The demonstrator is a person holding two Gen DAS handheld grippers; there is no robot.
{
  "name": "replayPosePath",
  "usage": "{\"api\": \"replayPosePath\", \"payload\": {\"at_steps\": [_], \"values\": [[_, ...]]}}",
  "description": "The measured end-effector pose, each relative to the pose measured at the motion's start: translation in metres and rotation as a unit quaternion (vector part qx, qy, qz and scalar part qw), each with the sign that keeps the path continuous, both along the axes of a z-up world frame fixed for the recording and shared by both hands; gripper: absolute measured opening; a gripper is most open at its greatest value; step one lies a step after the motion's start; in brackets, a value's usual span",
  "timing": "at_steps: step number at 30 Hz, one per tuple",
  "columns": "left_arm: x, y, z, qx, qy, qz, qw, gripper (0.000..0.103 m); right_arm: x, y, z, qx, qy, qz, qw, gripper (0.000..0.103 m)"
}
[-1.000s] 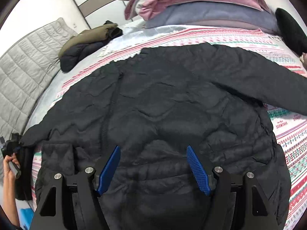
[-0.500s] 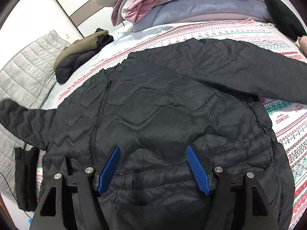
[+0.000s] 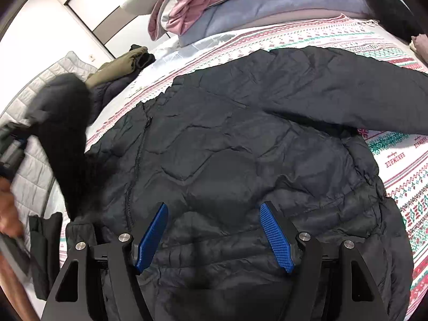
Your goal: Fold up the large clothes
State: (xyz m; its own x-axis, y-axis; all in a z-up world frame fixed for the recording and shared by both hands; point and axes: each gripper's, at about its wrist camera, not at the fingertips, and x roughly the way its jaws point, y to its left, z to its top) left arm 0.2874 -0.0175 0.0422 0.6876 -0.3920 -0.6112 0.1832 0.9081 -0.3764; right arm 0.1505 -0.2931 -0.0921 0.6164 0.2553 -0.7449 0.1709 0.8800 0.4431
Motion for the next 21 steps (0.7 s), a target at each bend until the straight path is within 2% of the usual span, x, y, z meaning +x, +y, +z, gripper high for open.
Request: {"api": "replayPosePath", "payload": {"at_steps": [3,4,5,6,7,9,12,13,16,19,21], "values": [[0.005,-0.019,-0.042,0.010,0.049,-0.036,0.9981,0.007,-0.003,-0.007,0.000,0.007,0.001,-0.006,1.000,0.073],[0.006,-0.023,-0.055,0.014,0.074,-0.053,0.9957,0.021,-0.003,-0.008,0.001,0.010,0.001,-0.005,1.000,0.073],[0.006,-0.026,-0.066,0.011,0.097,-0.074,0.9924,0.044,-0.004,-0.009,0.001,0.012,0.001,-0.005,1.000,0.073],[0.005,-0.026,-0.076,0.008,0.123,-0.092,0.9881,0.056,-0.004,-0.009,0.001,0.013,0.000,-0.003,1.000,0.073],[0.003,-0.023,-0.081,-0.001,0.141,-0.105,0.9845,0.063,-0.005,-0.009,0.001,0.014,0.000,-0.002,1.000,0.073],[-0.009,-0.008,-0.077,-0.024,0.132,-0.116,0.9842,0.065,-0.005,-0.010,0.001,0.017,0.000,0.001,1.000,0.073],[-0.030,0.018,-0.059,-0.014,0.098,-0.117,0.9882,0.074,-0.003,-0.009,0.001,0.044,-0.005,0.007,0.999,0.073],[-0.038,0.029,-0.052,0.002,0.079,-0.106,0.9912,0.078,-0.002,-0.009,0.001,0.054,-0.008,0.011,0.998,0.073],[-0.049,0.064,-0.043,0.056,0.039,-0.065,0.9956,0.079,0.004,-0.002,0.003,0.065,-0.016,0.015,0.998,0.073],[-0.045,0.097,-0.043,0.107,0.023,-0.030,0.9936,0.079,0.010,0.012,0.010,0.080,-0.015,0.038,0.996,0.073],[-0.036,0.116,-0.043,0.132,0.012,-0.002,0.9912,0.079,0.015,0.023,0.020,0.089,-0.030,0.061,0.994,0.073]]}}
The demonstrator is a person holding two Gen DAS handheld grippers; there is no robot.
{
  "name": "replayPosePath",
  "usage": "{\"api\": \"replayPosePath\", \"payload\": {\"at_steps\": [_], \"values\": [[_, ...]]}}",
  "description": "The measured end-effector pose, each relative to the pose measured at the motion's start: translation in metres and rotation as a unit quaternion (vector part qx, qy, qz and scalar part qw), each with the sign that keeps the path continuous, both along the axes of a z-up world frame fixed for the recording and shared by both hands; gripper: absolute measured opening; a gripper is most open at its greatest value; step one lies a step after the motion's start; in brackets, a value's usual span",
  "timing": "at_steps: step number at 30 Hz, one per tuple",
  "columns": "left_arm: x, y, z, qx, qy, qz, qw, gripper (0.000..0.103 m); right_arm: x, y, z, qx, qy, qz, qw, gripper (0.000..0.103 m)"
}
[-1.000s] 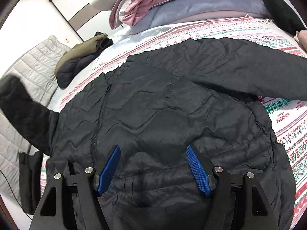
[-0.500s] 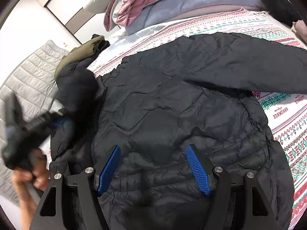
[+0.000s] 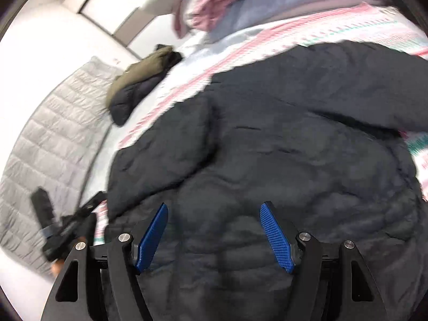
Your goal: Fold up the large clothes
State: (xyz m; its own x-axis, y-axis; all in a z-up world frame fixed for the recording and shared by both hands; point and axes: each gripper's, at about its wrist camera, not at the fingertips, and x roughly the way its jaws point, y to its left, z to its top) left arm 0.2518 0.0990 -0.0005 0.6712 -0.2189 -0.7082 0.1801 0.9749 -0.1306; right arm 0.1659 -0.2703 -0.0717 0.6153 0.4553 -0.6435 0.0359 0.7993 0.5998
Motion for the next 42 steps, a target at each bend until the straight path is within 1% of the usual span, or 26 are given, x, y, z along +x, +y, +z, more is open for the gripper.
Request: {"api": "replayPosePath", "payload": {"at_steps": [1,3,5,7,8,9,10,11,13,15,17,18,20,21,22,23,24,25,26,27,28,30,34,37,38,42], "values": [[0.007,0.013,0.000,0.003,-0.008,0.015,0.9999,0.077,0.005,0.005,0.003,-0.004,-0.003,0.004,1.000,0.073],[0.021,0.032,-0.003,-0.003,-0.014,0.033,0.9993,0.069,0.028,0.016,0.005,-0.026,0.010,0.011,1.000,0.073],[0.039,0.045,-0.011,-0.014,-0.004,0.039,0.9991,0.046,0.052,0.027,-0.001,-0.039,0.020,0.011,0.999,0.072],[0.055,0.050,-0.024,-0.020,0.009,0.037,0.9991,0.034,0.080,0.039,-0.014,-0.060,0.030,0.009,0.998,0.068],[0.062,0.049,-0.029,-0.021,0.012,0.037,0.9990,0.032,0.091,0.044,-0.020,-0.070,0.033,0.005,0.997,0.065],[0.066,0.049,-0.035,-0.020,0.012,0.037,0.9991,0.032,0.097,0.047,-0.025,-0.075,0.033,0.001,0.997,0.049],[0.068,0.048,-0.041,-0.016,0.009,0.036,0.9992,0.032,0.105,0.049,-0.031,-0.079,0.031,-0.005,0.996,0.020],[0.070,0.046,-0.047,-0.011,0.006,0.034,0.9993,0.032,0.111,0.051,-0.035,-0.077,0.031,-0.005,0.997,0.008],[0.072,0.044,-0.059,-0.003,0.008,0.036,0.9993,0.032,0.106,0.051,-0.032,-0.076,0.000,-0.012,0.997,0.006],[0.074,0.050,-0.073,-0.023,0.019,0.043,0.9986,0.033,0.092,0.048,-0.028,-0.094,-0.018,-0.026,0.995,0.005],[0.077,0.053,-0.084,-0.043,0.032,0.044,0.9976,0.032,0.087,0.045,-0.039,-0.102,0.005,-0.034,0.994,0.005],[0.078,0.053,-0.087,-0.044,0.035,0.043,0.9975,0.032,0.088,0.046,-0.050,-0.110,0.020,-0.027,0.993,0.005],[0.078,0.049,-0.086,-0.033,0.040,0.047,0.9976,0.033,0.090,0.047,-0.059,-0.117,0.027,-0.022,0.993,0.005],[0.077,0.047,-0.084,-0.022,0.041,0.049,0.9977,0.034,0.089,0.046,-0.058,-0.116,0.027,-0.023,0.993,0.007],[0.074,0.045,-0.080,-0.013,0.045,0.054,0.9974,0.040,0.088,0.044,-0.056,-0.107,0.028,-0.024,0.994,0.009],[0.071,0.044,-0.076,-0.009,0.049,0.056,0.9972,0.055,0.086,0.039,-0.052,-0.090,0.032,-0.025,0.995,0.011],[0.065,0.042,-0.069,-0.009,0.049,0.060,0.9969,0.064,0.081,0.031,-0.048,-0.075,0.034,-0.026,0.996,0.016],[0.058,0.043,-0.064,-0.010,0.043,0.068,0.9967,0.076,0.076,0.024,-0.046,-0.068,0.034,-0.028,0.997,0.025],[0.052,0.043,-0.059,-0.009,0.034,0.076,0.9965,0.081,0.069,0.012,-0.040,-0.060,0.030,-0.036,0.997,0.030],[0.043,0.042,-0.052,-0.012,0.029,0.086,0.9958,0.081,0.063,0.002,-0.036,-0.058,0.026,-0.050,0.997,0.041],[0.037,0.043,-0.049,-0.021,0.030,0.092,0.9951,0.083,0.052,-0.017,-0.030,-0.059,0.025,-0.079,0.995,0.058],[0.023,0.044,-0.043,-0.050,0.041,0.099,0.9930,0.085,0.033,-0.050,-0.020,-0.058,0.020,-0.125,0.990,0.070],[-0.013,0.045,-0.038,-0.113,0.046,0.117,0.9856,0.089,-0.004,-0.115,-0.007,-0.058,0.009,-0.189,0.980,0.072],[-0.035,0.043,-0.038,-0.152,0.047,0.108,0.9813,0.095,-0.040,-0.176,-0.007,-0.067,0.012,-0.261,0.963,0.074],[-0.039,0.040,-0.039,-0.164,0.048,0.099,0.9803,0.097,-0.053,-0.200,-0.012,-0.065,0.020,-0.289,0.955,0.074],[-0.046,0.030,-0.049,-0.205,0.076,0.080,0.9724,0.098,-0.090,-0.275,-0.036,-0.029,0.059,-0.372,0.926,0.074]]}}
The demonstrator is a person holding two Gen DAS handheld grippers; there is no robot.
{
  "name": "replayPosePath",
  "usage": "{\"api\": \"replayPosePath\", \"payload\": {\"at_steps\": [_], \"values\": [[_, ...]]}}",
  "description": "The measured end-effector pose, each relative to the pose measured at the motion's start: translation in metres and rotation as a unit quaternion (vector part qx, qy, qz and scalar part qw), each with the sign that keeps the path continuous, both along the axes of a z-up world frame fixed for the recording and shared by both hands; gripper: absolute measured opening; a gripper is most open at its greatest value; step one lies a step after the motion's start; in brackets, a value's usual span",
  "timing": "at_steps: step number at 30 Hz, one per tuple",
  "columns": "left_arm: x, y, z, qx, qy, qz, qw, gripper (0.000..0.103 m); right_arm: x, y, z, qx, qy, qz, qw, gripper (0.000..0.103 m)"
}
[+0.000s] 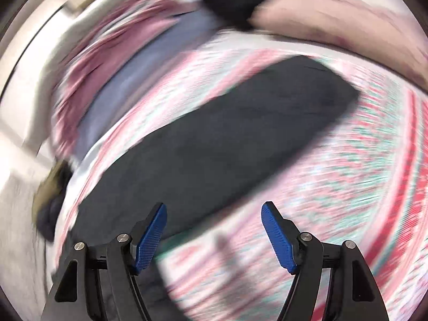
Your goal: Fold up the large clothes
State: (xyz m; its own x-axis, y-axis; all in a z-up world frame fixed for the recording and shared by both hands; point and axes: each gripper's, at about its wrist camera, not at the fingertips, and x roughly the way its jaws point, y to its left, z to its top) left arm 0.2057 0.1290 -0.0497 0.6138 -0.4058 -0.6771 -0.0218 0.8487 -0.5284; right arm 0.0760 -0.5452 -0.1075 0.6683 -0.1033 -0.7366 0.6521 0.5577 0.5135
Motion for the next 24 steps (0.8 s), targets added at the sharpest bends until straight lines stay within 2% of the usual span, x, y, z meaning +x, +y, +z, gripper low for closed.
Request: {"api": "replayPosePath", "payload": {"at_steps": [3,5,7,11,12,13,14,15,17,21,24], "values": [[0.001,-0.002,-0.009,-0.029,-0.003,-0.009,0.9995,0.097,-0.018,-0.044,-0.022,0.034,0.004,-0.060,0.998,0.074],[0.003,-0.003,-0.010,-0.026,-0.003,-0.003,0.9997,0.097,-0.025,-0.062,-0.028,0.042,-0.027,-0.073,0.996,0.074],[0.004,-0.004,-0.007,-0.018,-0.015,0.000,0.9997,0.098,-0.022,-0.072,-0.030,0.045,-0.038,-0.081,0.995,0.074],[0.004,-0.007,-0.001,-0.005,-0.037,-0.005,0.9993,0.098,0.001,-0.082,-0.025,0.024,-0.026,-0.093,0.995,0.071],[0.006,-0.008,-0.002,-0.003,-0.031,-0.009,0.9995,0.098,0.005,-0.084,-0.024,0.019,-0.018,-0.097,0.995,0.044],[0.007,-0.007,-0.004,-0.004,-0.025,-0.011,0.9996,0.098,0.008,-0.088,-0.022,0.016,0.001,-0.103,0.995,0.012],[0.008,-0.007,-0.007,-0.007,-0.018,-0.013,0.9997,0.098,0.009,-0.092,-0.022,0.024,0.015,-0.101,0.995,0.010],[0.009,-0.006,-0.010,-0.010,-0.012,-0.015,0.9998,0.098,0.005,-0.094,-0.018,0.029,0.004,-0.099,0.995,0.008],[0.011,-0.005,-0.014,-0.017,-0.008,-0.014,0.9997,0.098,0.007,-0.085,0.003,0.002,-0.014,-0.095,0.995,0.007],[0.011,-0.002,-0.014,-0.018,-0.006,-0.006,0.9998,0.098,0.020,-0.052,0.068,-0.077,-0.054,-0.048,0.994,0.006],[0.009,-0.003,-0.008,-0.003,-0.016,0.008,0.9998,0.098,0.032,-0.018,0.117,-0.118,-0.083,-0.007,0.990,0.006]]}}
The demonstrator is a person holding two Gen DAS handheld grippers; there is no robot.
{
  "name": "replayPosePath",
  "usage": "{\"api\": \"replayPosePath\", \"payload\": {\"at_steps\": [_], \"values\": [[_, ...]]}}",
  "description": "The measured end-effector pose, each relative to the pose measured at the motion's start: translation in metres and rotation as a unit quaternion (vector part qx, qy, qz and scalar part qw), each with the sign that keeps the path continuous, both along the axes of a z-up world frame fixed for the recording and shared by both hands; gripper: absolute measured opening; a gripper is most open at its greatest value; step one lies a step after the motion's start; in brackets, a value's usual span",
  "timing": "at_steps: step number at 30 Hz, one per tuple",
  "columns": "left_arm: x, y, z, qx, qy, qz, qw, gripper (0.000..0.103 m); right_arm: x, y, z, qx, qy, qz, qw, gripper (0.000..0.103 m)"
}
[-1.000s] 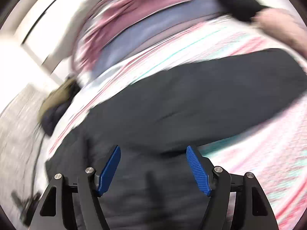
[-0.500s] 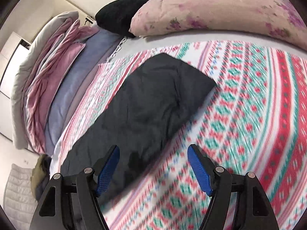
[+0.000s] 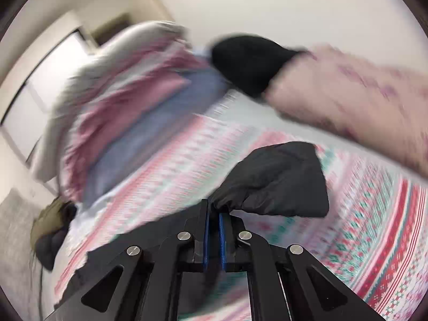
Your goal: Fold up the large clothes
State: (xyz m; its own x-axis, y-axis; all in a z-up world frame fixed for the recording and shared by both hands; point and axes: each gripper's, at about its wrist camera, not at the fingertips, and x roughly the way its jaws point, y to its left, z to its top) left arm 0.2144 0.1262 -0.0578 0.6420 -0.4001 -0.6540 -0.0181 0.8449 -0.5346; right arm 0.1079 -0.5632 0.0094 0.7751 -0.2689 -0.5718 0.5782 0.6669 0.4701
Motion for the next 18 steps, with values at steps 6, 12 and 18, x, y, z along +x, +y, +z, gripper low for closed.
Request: {"api": "replayPosePath", "payload": {"at_steps": [6,12,18], "values": [[-0.002,0.002,0.001,0.028,0.003,0.029,0.9992,0.097,0.042,0.088,0.079,-0.087,-0.029,0.079,0.993,0.006],[-0.003,0.007,0.002,0.037,0.000,0.034,0.9987,0.098,0.075,0.191,0.111,-0.123,-0.050,0.171,0.976,0.006],[-0.006,0.012,0.006,0.053,-0.012,0.038,0.9978,0.098,0.120,0.300,0.090,-0.126,-0.040,0.271,0.953,0.006]]}}
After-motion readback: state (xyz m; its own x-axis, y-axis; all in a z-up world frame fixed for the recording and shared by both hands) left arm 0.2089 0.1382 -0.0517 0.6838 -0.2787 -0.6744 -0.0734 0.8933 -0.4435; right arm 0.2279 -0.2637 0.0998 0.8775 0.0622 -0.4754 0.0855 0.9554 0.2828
